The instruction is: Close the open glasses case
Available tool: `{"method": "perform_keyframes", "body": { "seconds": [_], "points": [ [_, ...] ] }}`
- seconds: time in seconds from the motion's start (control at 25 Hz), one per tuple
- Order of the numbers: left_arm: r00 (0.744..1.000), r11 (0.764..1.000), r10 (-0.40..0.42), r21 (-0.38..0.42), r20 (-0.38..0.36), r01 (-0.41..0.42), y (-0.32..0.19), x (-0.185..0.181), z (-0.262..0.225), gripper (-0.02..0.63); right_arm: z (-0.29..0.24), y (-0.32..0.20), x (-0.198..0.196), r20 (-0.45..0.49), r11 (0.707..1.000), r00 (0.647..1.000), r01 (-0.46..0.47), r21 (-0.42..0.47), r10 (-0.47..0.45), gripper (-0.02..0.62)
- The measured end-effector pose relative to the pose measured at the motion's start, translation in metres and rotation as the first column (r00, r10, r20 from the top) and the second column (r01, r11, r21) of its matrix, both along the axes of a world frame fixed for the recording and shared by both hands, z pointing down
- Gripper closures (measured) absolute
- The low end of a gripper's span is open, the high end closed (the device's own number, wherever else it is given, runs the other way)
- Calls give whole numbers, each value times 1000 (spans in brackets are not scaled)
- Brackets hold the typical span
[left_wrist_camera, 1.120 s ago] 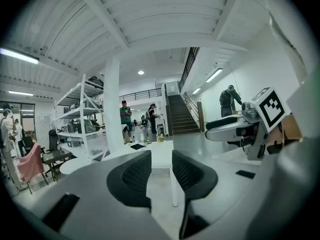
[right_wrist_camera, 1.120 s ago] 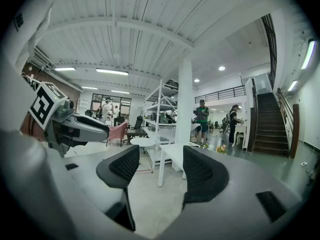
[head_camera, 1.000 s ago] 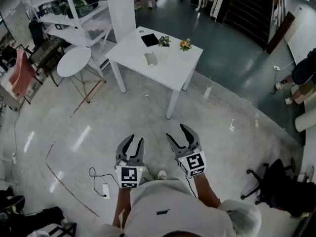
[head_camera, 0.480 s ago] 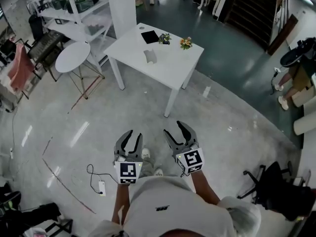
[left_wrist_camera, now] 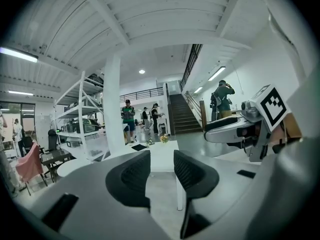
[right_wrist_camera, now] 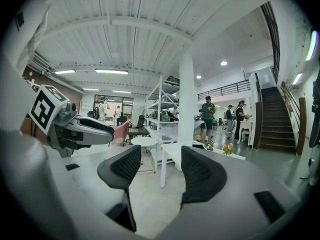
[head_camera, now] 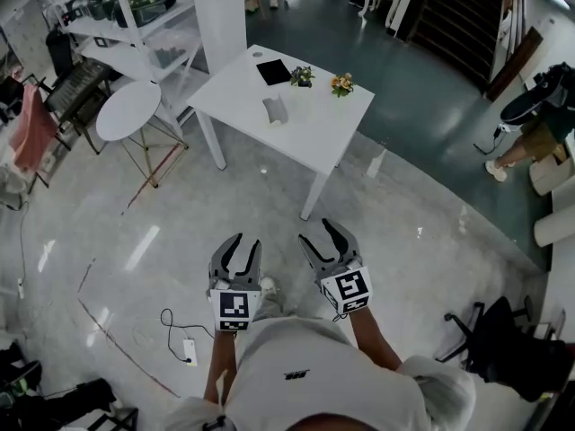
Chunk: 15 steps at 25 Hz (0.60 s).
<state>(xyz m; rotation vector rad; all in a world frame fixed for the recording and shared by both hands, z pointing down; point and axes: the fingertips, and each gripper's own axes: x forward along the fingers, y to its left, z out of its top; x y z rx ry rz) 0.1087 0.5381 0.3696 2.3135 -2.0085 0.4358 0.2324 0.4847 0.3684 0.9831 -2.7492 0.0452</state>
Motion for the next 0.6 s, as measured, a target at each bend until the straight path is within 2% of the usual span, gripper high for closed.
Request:
{"method": "perform_keyframes", "body": {
  "seconds": [0.6],
  "points": [
    [998, 998, 58, -4, -2, -58, -78, -50, 1, 446, 3, -71, -48, -12, 998, 998, -56, -9, 56, 348]
  ]
}}
